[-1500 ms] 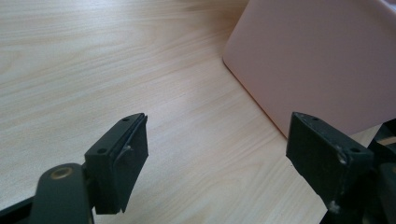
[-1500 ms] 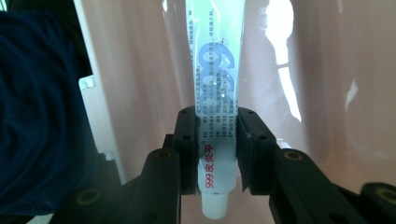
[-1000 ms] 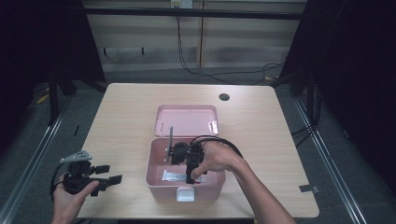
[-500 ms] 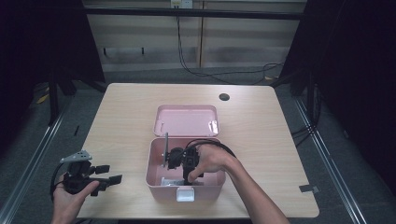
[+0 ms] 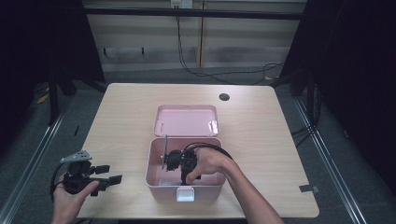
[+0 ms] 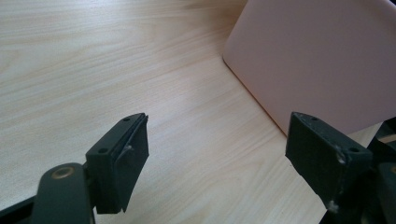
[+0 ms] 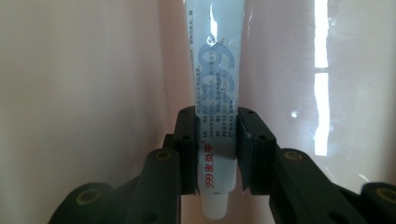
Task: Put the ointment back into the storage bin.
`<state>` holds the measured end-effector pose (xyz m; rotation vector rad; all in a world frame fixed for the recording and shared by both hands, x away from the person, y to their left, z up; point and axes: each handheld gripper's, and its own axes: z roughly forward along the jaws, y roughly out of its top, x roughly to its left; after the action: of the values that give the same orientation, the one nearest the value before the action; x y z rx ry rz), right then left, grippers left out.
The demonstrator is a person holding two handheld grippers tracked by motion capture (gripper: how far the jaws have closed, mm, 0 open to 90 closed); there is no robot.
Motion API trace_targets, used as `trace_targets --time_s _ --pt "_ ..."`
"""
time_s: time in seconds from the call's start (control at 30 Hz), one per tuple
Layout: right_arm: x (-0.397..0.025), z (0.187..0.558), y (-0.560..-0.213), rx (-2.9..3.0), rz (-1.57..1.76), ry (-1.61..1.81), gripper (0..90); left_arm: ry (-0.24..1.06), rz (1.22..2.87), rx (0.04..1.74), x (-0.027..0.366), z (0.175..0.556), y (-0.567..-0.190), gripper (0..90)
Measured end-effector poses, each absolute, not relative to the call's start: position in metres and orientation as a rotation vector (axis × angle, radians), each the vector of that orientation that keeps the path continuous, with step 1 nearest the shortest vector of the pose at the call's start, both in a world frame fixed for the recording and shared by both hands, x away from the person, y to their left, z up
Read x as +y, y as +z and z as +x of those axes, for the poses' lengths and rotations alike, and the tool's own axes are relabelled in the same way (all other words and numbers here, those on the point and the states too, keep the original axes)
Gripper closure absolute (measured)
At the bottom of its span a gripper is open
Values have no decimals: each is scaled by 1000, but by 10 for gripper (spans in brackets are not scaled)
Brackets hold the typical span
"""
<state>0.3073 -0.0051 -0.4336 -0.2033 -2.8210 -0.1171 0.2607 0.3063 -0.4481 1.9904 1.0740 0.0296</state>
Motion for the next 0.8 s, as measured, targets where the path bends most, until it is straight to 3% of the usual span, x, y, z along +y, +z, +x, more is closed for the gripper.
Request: trace_targets --time_s 0.8 --pt "2 308 -451 -2796 -191 -65 709 32 1991 1087 307 261 -449 216"
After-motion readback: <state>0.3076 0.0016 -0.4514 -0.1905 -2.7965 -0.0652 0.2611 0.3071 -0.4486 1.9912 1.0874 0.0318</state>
